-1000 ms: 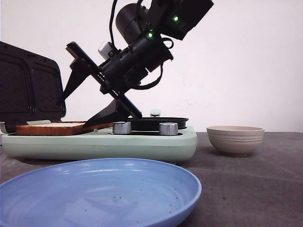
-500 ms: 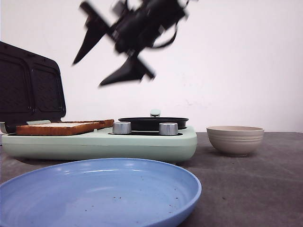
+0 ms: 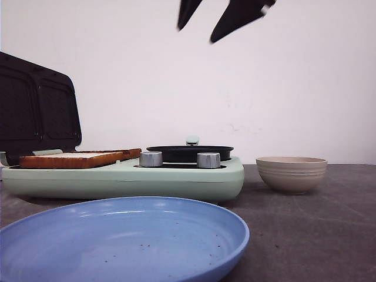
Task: Make breakfast with bread and shrimp
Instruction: 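Open the right gripper and withdraw it upward, then move the left gripper to the toaster lid handle and grasp it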
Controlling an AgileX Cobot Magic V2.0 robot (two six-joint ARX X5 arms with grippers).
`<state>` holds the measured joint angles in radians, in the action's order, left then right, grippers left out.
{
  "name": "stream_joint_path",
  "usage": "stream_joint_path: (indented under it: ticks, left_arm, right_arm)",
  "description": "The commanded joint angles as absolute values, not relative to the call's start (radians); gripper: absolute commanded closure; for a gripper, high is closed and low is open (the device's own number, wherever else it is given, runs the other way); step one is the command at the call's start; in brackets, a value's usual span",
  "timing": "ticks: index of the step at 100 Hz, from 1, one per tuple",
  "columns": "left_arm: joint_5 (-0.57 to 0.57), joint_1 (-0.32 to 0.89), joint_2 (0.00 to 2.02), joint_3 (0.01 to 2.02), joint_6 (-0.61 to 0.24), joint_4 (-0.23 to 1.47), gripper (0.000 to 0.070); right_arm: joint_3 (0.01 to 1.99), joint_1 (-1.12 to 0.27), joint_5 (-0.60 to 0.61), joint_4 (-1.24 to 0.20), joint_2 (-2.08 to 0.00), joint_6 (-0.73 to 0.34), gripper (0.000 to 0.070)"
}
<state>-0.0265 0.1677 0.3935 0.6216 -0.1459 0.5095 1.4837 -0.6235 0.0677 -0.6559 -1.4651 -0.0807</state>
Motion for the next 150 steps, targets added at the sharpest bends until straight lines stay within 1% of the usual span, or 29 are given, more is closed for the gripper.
stream_joint_path:
  ticks: [1, 21, 42, 70, 77, 89, 102, 110, 141, 150]
  left_arm:
    - [-0.026, 0.168, 0.395, 0.63, -0.151, 0.502, 0.0104]
    - [-0.02, 0.168, 0.395, 0.63, -0.152, 0.501, 0.0104]
    - [-0.019, 0.168, 0.395, 0.63, -0.169, 0.5, 0.0105]
    - [-0.018, 0.168, 0.395, 0.63, -0.172, 0.501, 0.0105]
    - [-0.018, 0.168, 0.395, 0.63, -0.179, 0.501, 0.0105]
    - [-0.019, 0.168, 0.395, 0.63, -0.178, 0.501, 0.0105]
    - [-0.019, 0.168, 0.395, 0.63, -0.178, 0.501, 0.0105]
    - [-0.019, 0.168, 0.395, 0.63, -0.178, 0.502, 0.0105]
    - [-0.019, 0.168, 0.395, 0.631, -0.179, 0.509, 0.0111]
    - [-0.018, 0.168, 0.395, 0.632, -0.224, 0.508, 0.0117]
  right_arm:
    - [1.492, -0.611, 0.04, -0.675, -1.447, -0.038, 0.0291]
    - [1.398, -0.572, -0.02, -0.668, -1.302, -0.038, 0.0291]
    - [1.136, -0.525, -0.036, -0.58, -1.047, -0.042, 0.0291]
    - [0.737, -0.478, -0.06, -0.511, -0.64, -0.177, 0.0291]
    - [0.664, -0.478, -0.085, -0.515, -0.557, -0.194, 0.0291]
    - [0.574, -0.478, -0.126, -0.571, -0.445, -0.238, 0.0292]
    - [0.529, -0.479, -0.152, -0.561, -0.368, -0.29, 0.0292]
    - [0.529, -0.479, -0.159, -0.563, -0.361, -0.317, 0.0292]
    - [0.529, -0.48, -0.157, -0.573, -0.365, -0.319, 0.0292]
    - [0.529, -0.48, -0.157, -0.573, -0.365, -0.319, 0.0292]
